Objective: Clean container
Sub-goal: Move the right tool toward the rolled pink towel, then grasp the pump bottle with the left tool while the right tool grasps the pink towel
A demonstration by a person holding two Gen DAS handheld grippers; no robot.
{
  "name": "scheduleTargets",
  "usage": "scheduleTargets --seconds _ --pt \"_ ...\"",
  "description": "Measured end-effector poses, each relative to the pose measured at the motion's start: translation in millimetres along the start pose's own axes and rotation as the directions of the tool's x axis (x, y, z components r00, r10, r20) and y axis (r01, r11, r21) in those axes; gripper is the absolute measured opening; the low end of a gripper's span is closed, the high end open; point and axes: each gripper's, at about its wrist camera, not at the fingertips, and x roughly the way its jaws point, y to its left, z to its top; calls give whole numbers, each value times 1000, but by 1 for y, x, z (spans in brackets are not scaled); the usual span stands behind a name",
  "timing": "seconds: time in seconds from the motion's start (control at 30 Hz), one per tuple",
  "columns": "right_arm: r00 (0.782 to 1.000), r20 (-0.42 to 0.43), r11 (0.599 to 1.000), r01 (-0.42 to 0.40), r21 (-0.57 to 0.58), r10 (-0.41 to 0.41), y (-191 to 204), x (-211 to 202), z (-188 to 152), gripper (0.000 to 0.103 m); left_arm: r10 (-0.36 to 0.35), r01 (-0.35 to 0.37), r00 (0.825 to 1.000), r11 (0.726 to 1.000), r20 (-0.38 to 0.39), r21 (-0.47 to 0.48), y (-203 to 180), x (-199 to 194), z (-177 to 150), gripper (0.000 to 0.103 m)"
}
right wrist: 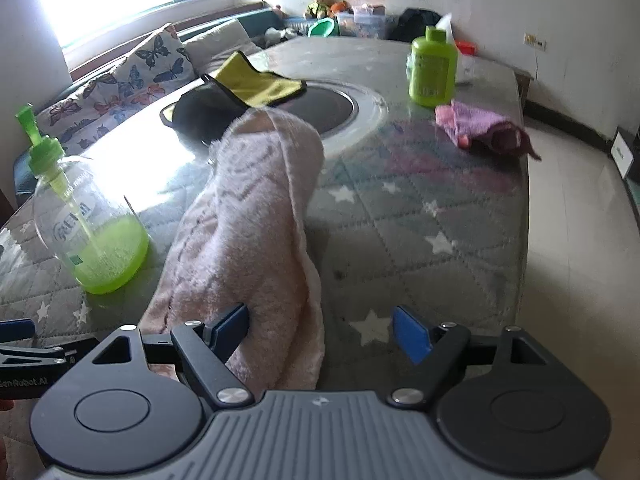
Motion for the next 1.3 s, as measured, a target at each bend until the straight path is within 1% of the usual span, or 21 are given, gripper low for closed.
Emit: scheduleTargets --seconds 0.03,0.17,0.33,0.47,0.73,0.83,0.97,1.17,1.3 --pt "1000 9 1000 0 -6 0 2 -1 2 85 -3 3 1000 1000 -2 -2 0 0 1 103" --pt "1000 28 1000 -8 -11 8 6 -2 9 86 -24 24 1000 1000 -2 -10 0 -2 5 103" --pt "999 41 1000 -5 -12 6 10 5 22 87 -25 25 1000 1000 14 2 -3 -4 12 103" --pt "999 43 1000 -3 -11 4 12 14 30 87 -31 31 998 1000 51 4 -2 -10 22 103" --pt "999 30 1000 -16 -5 16 18 34 42 87 -69 65 991 997 113 41 -7 -17 41 103" --pt "1000 12 1000 -23 -4 23 21 42 42 85 -80 75 990 996 118 43 -10 -13 45 103" --pt "999 -8 1000 -31 -2 31 23 49 39 80 -80 76 991 996 110 45 -13 -8 51 103" --pt "998 -14 998 -55 19 56 20 50 38 71 -88 82 988 995 126 50 -18 -5 57 103" --pt "998 -16 998 -59 21 59 21 51 37 69 -81 73 987 995 136 64 -20 -2 61 103"
